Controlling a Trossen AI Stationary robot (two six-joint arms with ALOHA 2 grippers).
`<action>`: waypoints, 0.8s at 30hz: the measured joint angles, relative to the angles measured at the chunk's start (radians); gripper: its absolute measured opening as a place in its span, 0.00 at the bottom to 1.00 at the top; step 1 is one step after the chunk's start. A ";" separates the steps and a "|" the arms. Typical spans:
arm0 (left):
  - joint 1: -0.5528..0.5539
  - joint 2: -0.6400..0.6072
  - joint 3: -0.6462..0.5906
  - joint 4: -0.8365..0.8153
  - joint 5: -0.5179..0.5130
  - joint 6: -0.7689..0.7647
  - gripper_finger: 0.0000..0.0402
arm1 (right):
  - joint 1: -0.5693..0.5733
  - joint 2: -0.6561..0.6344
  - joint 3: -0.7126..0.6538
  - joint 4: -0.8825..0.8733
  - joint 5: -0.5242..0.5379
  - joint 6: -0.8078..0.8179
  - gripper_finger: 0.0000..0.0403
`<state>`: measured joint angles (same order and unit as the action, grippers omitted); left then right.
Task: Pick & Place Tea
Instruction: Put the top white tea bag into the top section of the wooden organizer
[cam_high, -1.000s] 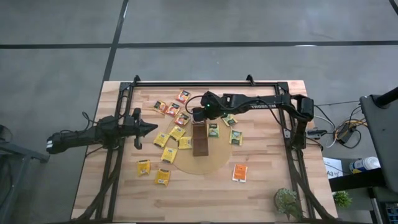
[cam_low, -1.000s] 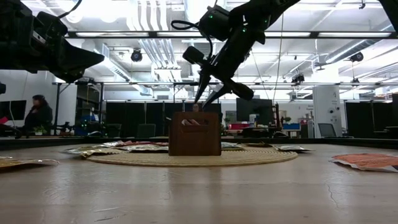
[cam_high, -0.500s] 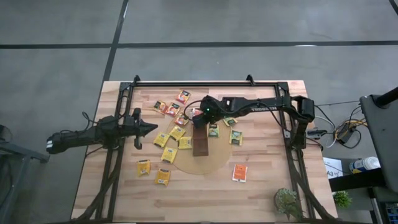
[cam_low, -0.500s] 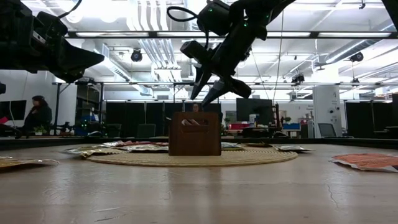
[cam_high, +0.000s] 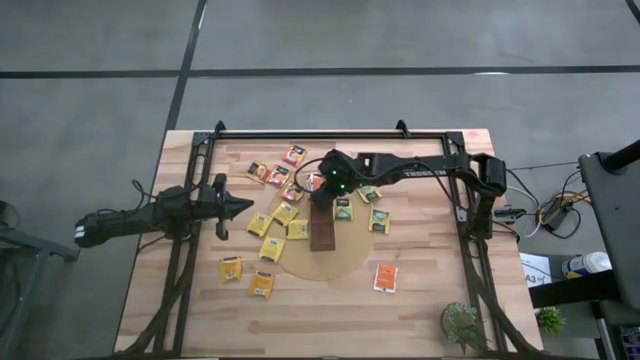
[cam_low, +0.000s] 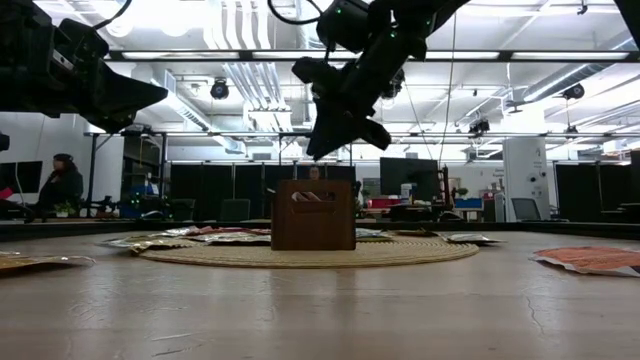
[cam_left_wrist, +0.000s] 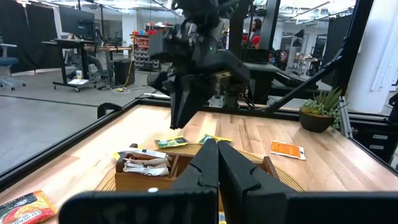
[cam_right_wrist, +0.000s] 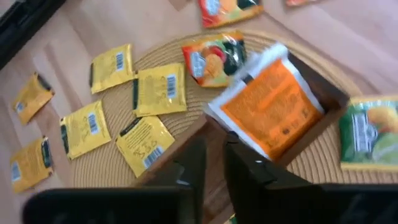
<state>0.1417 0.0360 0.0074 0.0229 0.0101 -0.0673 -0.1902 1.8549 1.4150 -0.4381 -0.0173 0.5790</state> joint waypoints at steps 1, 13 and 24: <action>0.000 0.000 0.000 0.000 0.000 0.000 0.00 | 0.000 0.000 0.009 0.001 -0.006 -0.017 0.06; 0.000 0.000 0.000 0.000 0.000 0.000 0.00 | -0.029 0.011 0.057 0.016 -0.015 -0.254 0.02; 0.000 0.000 0.000 0.000 0.000 0.000 0.00 | -0.051 0.079 0.082 0.028 -0.097 -0.433 0.02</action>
<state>0.1417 0.0364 0.0074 0.0231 0.0101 -0.0673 -0.2407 1.9341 1.4966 -0.4102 -0.1148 0.1460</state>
